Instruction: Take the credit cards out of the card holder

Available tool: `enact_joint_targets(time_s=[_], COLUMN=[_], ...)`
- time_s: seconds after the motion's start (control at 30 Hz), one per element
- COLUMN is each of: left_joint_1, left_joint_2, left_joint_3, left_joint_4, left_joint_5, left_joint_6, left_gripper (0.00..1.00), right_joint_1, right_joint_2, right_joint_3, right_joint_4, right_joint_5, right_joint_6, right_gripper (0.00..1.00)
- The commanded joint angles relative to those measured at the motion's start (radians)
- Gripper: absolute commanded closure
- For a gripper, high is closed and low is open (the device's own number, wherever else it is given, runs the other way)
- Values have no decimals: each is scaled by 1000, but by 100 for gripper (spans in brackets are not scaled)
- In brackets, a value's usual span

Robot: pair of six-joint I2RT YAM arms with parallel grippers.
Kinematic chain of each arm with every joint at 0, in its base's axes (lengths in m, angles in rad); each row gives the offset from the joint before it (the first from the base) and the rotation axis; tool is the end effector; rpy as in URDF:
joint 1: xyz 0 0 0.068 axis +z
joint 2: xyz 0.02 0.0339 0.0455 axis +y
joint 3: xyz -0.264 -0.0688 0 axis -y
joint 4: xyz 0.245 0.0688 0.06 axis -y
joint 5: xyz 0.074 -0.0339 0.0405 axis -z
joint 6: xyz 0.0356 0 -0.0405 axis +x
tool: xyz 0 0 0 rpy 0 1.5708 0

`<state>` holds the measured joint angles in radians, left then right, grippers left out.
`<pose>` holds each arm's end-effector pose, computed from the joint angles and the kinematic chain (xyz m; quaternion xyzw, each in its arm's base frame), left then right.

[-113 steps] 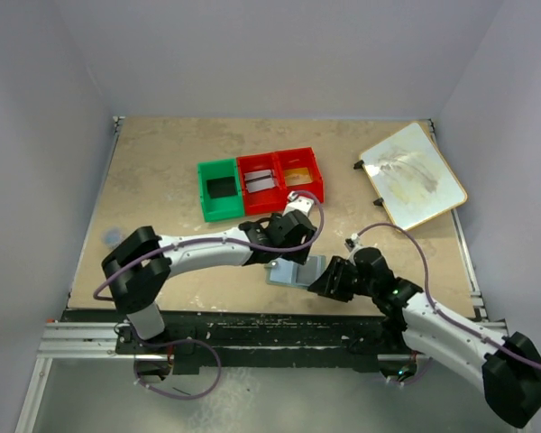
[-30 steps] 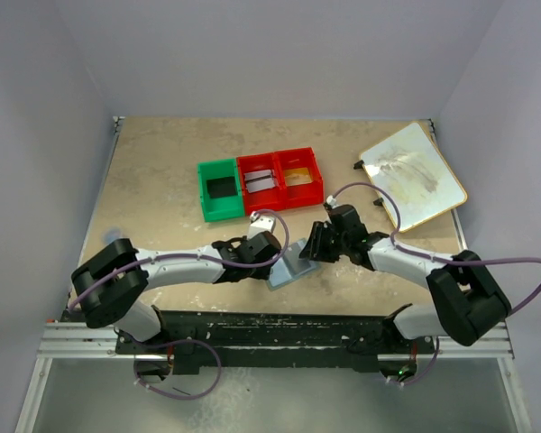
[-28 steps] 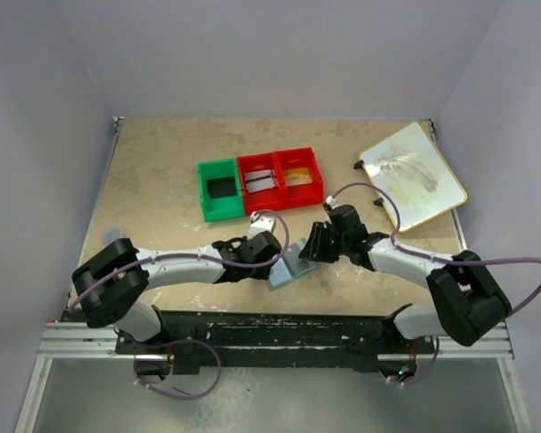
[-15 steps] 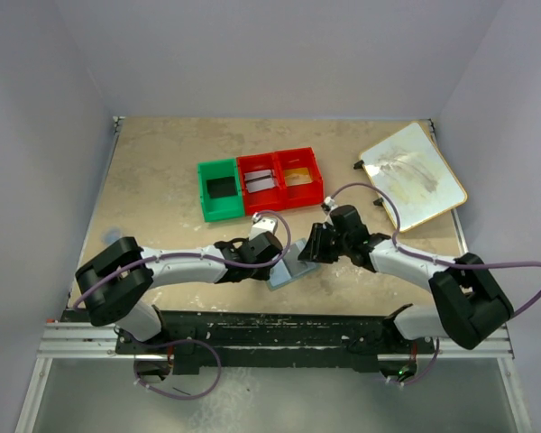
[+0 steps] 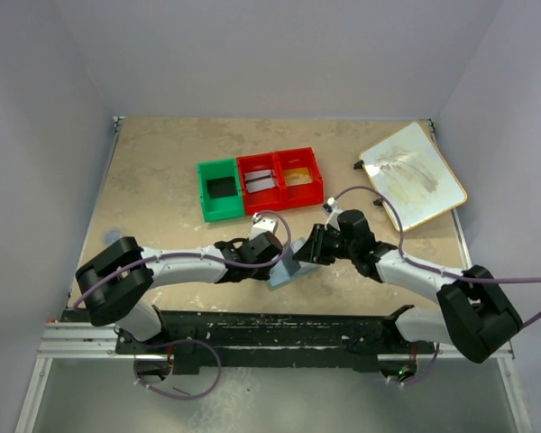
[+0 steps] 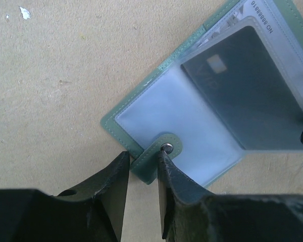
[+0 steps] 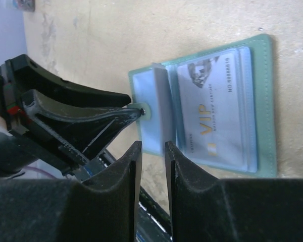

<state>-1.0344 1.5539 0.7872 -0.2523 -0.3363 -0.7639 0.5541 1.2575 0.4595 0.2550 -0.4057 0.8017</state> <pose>0.1583 -0.2433 0.1591 0.0827 0.9461 -0.1100 0.2932 0.2001 0.1403 0.1760 0.0071 0.8587 0.4386 0.2650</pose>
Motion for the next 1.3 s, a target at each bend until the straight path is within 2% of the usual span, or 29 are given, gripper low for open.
enact_joint_targets(time_s=[0.0, 0.17, 0.4, 0.63, 0.73, 0.93, 1.27], left_joint_1=[-1, -1, -1, -1, -2, -1, -1], left_joint_2=[-8, -17, -41, -85, -136, -299, -187], left_joint_3=[16, 18, 5, -19, -36, -163, -40], left_joint_4=[16, 14, 2, -19, -66, 16, 53], left_joint_5=[-5, -15, -51, -99, -167, -179, -80], left_joint_6=[10, 11, -5, -43, -98, -160, -43], left_gripper=[74, 74, 75, 76, 76, 73, 72], right_joint_1=[1, 4, 17, 22, 22, 19, 18], right_joint_2=[31, 99, 158, 185, 164, 161, 270], right_joint_3=[-4, -8, 22, 48, 54, 75, 100], right_joint_4=[111, 226, 251, 210, 167, 76, 117], right_joint_5=[-110, -225, -296, -281, -234, -119, -144], right_joint_6=[17, 31, 0, -24, -32, -27, -45], right_gripper=[72, 73, 70, 66, 66, 65, 66])
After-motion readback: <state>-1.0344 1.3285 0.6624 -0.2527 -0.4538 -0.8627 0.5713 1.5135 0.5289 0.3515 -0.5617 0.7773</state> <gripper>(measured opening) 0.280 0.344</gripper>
